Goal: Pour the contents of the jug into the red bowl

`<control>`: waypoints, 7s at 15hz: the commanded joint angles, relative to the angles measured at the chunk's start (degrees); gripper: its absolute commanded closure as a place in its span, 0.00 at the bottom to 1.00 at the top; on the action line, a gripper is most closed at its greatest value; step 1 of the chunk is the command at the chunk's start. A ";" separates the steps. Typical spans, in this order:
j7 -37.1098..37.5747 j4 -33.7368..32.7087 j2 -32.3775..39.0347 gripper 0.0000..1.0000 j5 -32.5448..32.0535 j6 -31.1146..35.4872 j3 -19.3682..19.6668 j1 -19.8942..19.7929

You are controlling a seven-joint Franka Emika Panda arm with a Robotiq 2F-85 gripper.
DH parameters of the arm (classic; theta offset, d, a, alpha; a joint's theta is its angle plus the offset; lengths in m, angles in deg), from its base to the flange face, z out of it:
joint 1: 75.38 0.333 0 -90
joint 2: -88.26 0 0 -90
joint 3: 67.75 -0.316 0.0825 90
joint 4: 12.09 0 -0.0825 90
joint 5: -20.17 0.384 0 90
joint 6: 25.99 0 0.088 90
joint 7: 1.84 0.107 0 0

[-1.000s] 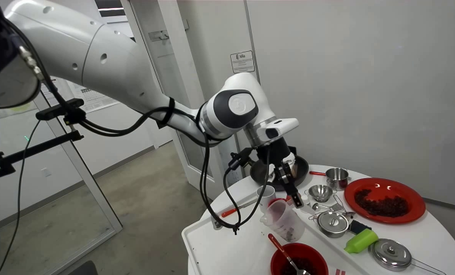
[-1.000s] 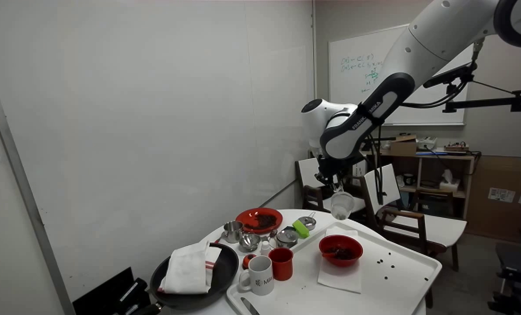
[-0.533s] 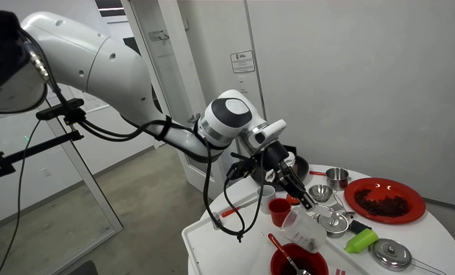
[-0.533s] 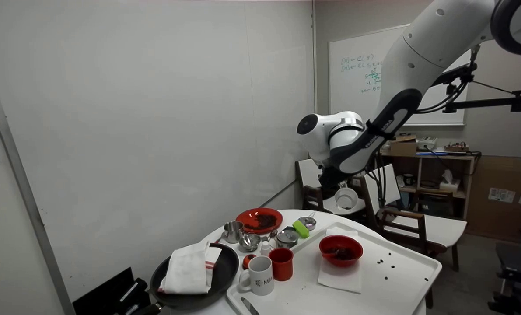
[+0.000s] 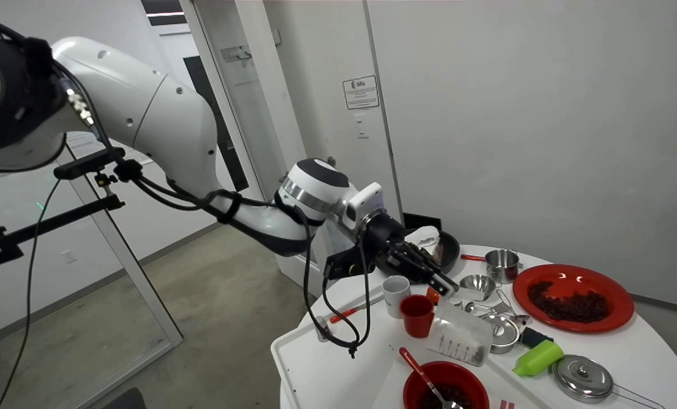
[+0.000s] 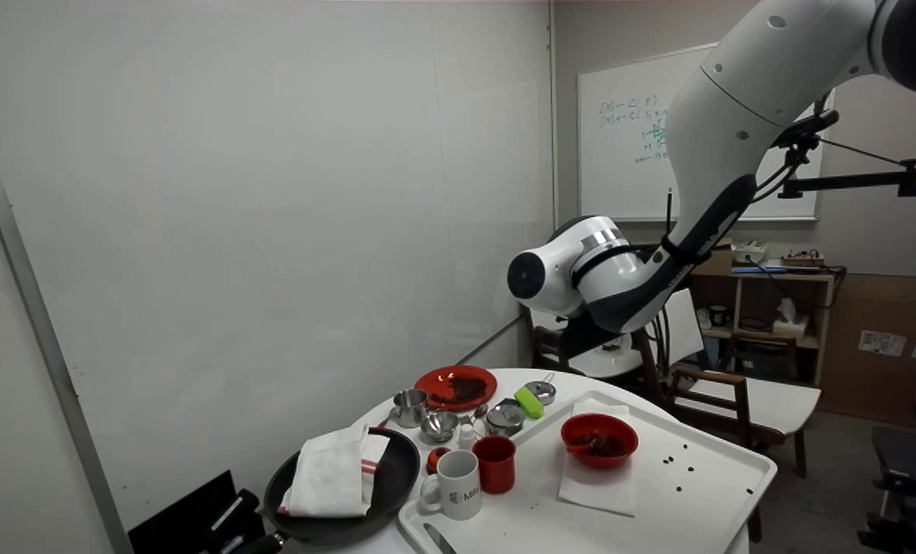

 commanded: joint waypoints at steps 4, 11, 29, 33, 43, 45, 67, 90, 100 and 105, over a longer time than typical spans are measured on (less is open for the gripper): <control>9.46 -0.63 2.77 0.89 -9.58 -12.57 -8.47 -2.49; 14.76 -2.91 7.73 0.89 -17.13 -21.09 -12.62 -3.76; 17.42 -11.31 18.82 0.90 -30.83 -37.48 -16.01 -3.97; 17.02 -12.16 20.68 0.90 -33.97 -39.33 -16.46 -4.26; 7.67 -11.17 17.00 0.90 -29.00 -28.62 -23.54 -10.20; 5.20 -10.38 15.52 0.90 -26.66 -24.58 -24.84 -11.36; -34.41 6.55 -3.15 0.90 3.16 35.17 -25.95 -17.97; -79.85 -9.15 10.40 0.91 55.93 -13.51 -19.85 -10.88; -78.94 -19.21 20.44 0.89 57.05 -10.61 -17.51 -10.88; -78.12 -19.82 21.13 0.89 59.24 -4.65 -17.61 -10.82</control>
